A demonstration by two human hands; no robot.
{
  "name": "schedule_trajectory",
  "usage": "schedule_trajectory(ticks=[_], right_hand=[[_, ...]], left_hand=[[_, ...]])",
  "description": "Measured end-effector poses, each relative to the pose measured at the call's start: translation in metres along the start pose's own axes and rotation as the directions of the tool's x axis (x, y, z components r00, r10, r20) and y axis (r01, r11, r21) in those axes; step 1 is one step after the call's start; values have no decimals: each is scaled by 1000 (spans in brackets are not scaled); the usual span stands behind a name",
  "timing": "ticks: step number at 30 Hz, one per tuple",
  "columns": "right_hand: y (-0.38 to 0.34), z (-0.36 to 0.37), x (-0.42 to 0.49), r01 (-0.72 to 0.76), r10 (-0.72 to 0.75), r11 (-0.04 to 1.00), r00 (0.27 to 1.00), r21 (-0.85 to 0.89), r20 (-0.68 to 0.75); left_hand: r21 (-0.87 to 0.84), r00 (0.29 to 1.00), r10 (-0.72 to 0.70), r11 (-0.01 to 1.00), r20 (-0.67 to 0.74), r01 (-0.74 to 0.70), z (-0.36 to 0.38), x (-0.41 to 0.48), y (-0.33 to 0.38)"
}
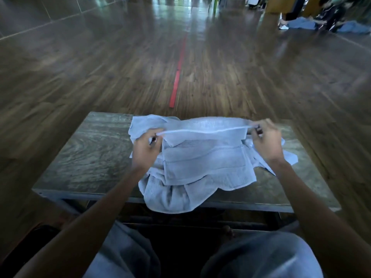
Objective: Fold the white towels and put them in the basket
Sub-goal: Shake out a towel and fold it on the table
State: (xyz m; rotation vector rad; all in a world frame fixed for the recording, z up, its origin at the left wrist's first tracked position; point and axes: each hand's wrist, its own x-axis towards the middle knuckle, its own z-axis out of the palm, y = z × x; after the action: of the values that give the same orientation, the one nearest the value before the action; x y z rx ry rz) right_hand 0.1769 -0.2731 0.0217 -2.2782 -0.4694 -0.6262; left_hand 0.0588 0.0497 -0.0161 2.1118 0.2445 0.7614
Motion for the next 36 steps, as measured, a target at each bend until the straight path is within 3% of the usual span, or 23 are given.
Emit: schedule_trajectory(ticks=[3, 6, 10, 13, 17, 19, 25, 30, 36], right_hand=[[29, 19, -45, -46, 71, 992, 974, -119, 215], [52, 27, -75, -4, 61, 982, 952, -188, 299], [60, 27, -79, 142, -58, 960, 944, -242, 326], [65, 27, -81, 319, -177, 897, 894, -307, 412], [67, 26, -81, 349, -97, 866, 820, -358, 565], [67, 27, -78, 326, -63, 875, 810, -358, 583], [58, 22, -71, 402, -229, 865, 849, -299, 476], [43, 1, -59, 291, -150, 917, 885, -272, 440], [6, -39, -28, 315, -209, 929, 880, -194, 427]], left_hand=[[159, 969, -3, 987, 249, -38, 8, -36, -27], [212, 887, 140, 944, 440, -254, 13, -62, -47], [266, 837, 236, 875, 493, -404, 14, -65, -52], [341, 800, 255, 804, 543, -487, 13, -63, -55], [331, 749, 276, 767, 602, -550, 11, -56, -56], [324, 742, 264, 774, 617, -544, 10, -52, -55], [309, 796, 289, 809, 531, -500, 1, -40, -44], [282, 806, 368, 802, 464, -528, -21, -29, -30], [336, 828, 446, 765, 340, -550, -58, -5, 5]])
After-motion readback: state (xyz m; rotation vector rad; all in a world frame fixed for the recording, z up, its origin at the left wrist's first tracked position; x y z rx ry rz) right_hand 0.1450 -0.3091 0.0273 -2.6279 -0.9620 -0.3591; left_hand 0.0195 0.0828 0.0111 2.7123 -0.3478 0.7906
